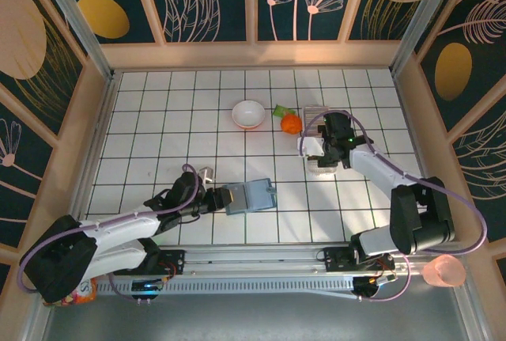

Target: Put the credit cards into the card holder

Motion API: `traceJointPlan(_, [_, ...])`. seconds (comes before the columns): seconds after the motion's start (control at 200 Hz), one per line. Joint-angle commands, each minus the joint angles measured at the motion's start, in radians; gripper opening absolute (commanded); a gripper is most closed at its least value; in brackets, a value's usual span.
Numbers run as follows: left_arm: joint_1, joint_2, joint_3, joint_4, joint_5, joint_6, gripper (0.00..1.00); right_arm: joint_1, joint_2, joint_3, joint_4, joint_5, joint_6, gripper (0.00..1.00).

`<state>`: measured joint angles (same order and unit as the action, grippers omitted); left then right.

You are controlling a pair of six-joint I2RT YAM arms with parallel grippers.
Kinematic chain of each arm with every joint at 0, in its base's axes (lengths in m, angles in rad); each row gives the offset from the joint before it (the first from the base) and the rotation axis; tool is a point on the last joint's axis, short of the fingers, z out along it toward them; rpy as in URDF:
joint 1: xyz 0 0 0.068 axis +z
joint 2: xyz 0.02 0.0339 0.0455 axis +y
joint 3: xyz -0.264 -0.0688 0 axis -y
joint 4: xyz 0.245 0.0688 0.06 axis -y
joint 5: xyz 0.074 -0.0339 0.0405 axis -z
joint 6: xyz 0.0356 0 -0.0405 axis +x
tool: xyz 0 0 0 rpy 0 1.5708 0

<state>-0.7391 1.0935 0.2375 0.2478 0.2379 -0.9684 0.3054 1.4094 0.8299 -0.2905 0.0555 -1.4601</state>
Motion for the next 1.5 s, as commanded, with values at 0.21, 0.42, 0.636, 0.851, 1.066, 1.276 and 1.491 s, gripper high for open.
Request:
traceJointPlan(0.21, [-0.001,-0.073,0.006,-0.109,-0.076,0.039,0.44,0.007,0.07,0.028,0.094,0.004,-0.075,0.83])
traceJointPlan(0.42, [-0.001,-0.083,0.0,-0.11,-0.075,0.04,0.46,0.027,0.104,0.019,0.152,0.021,-0.079,0.84])
traceJointPlan(0.636, [-0.002,-0.063,0.003,-0.101,-0.072,0.043,0.44,0.035,0.096,0.017,0.166,0.03,-0.086,0.73])
traceJointPlan(0.851, [-0.001,-0.049,0.006,-0.096,-0.071,0.045,0.43,0.038,0.079,0.042,0.119,0.039,-0.083,0.58])
traceJointPlan(1.066, [-0.001,-0.055,0.003,-0.105,-0.084,0.038,0.41,0.039,0.064,0.043,0.086,0.052,-0.084,0.46])
traceJointPlan(1.276, [-0.002,-0.067,-0.001,-0.104,-0.079,0.036,0.4,0.041,0.058,0.04,0.076,0.058,-0.08,0.31])
traceJointPlan(1.491, [-0.001,-0.064,-0.002,-0.094,-0.072,0.032,0.39,0.043,0.024,0.028,0.076,0.052,-0.084,0.25])
